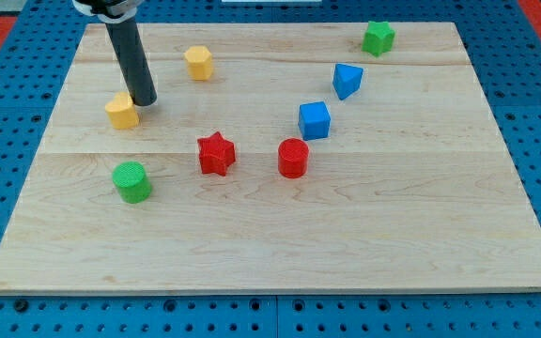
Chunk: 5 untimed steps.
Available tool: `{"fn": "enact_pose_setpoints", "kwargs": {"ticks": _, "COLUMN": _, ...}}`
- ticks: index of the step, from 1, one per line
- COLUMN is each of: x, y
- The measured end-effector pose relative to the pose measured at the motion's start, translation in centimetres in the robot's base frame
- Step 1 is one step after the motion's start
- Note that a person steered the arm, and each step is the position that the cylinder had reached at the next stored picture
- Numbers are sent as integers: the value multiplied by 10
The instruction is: Push the yellow heart towards the center left
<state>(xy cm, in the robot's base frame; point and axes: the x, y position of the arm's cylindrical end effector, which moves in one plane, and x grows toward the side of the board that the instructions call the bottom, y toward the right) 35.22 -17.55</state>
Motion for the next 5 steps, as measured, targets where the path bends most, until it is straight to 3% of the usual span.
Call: {"fn": "enact_pose_setpoints", "kwargs": {"ticks": 5, "x": 24, "y": -32}}
